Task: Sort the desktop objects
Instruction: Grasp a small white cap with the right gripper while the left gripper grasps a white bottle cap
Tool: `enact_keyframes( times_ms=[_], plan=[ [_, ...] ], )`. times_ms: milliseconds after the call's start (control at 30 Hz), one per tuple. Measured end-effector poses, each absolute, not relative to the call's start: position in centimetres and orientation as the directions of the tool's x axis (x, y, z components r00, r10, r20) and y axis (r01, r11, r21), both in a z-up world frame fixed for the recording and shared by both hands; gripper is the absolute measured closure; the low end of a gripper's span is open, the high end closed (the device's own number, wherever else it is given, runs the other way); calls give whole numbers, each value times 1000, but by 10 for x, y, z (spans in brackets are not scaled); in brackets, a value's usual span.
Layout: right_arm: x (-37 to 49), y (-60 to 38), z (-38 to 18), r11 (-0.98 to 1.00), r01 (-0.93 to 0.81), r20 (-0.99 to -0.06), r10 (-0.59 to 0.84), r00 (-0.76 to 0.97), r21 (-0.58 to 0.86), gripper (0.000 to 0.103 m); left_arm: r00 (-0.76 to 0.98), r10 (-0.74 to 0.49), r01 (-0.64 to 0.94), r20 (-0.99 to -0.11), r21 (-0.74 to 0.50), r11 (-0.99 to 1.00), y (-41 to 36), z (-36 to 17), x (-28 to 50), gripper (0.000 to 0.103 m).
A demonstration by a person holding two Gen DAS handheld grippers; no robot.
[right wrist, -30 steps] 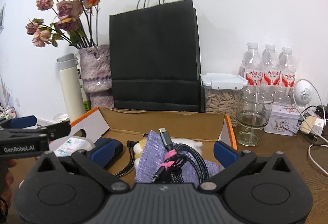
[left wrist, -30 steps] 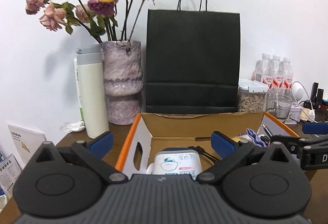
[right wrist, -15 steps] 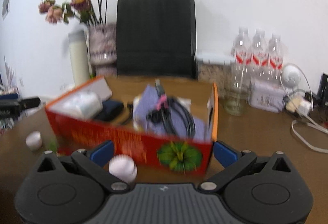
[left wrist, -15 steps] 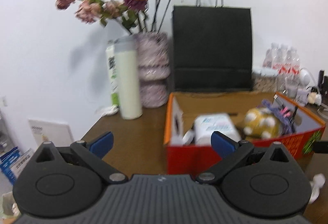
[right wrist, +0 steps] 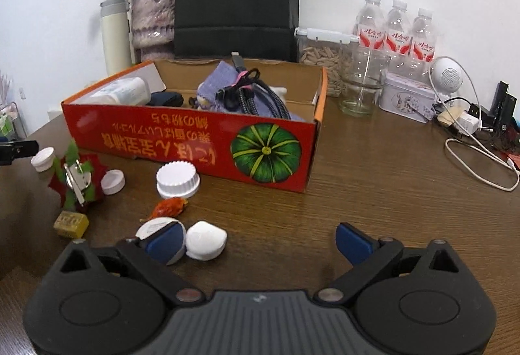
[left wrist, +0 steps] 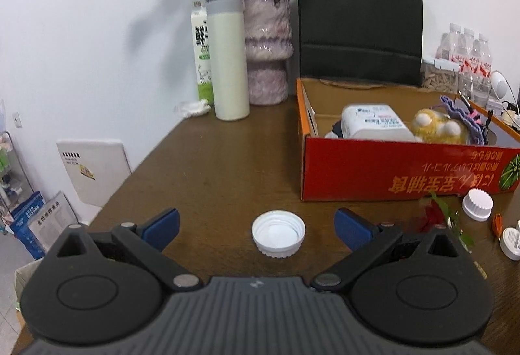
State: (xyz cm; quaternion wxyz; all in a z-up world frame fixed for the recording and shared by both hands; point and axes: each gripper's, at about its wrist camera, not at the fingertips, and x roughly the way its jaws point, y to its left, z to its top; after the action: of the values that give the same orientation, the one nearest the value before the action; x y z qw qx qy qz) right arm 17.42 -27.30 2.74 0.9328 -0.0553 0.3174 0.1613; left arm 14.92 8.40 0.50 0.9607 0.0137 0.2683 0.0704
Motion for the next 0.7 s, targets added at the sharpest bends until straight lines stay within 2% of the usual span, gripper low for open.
enact_keyframes(
  times_ms=[100,167,400,500,567,633,700],
  plan=[
    [176,-272,26,941,-338,-617,264,741,-3,5,828,161,-130,-536,95,987,81,-1,154,0],
    [177,-272,26,942,-335,-621,258,740,-7,10,821,167,-131,-546,104,986,81,-4,156,0],
    [178,-269,20,934,-358,-637,285,716,16,16,802,158,-134,-576,84,987,87,-9,167,0],
    [179,-271,21,935,-353,-626,288,725,22,28,797,150,-135,-585,68,988,90,-10,171,2],
    [179,-271,21,937,-349,-622,285,729,20,36,790,138,-125,-598,64,990,89,-11,174,9],
    [179,-271,22,936,-352,-618,288,732,20,53,780,127,-114,-613,60,992,89,-13,176,30],
    [178,-270,23,933,-359,-614,295,732,20,61,783,102,-94,-613,46,995,89,-12,175,38]
  ],
)
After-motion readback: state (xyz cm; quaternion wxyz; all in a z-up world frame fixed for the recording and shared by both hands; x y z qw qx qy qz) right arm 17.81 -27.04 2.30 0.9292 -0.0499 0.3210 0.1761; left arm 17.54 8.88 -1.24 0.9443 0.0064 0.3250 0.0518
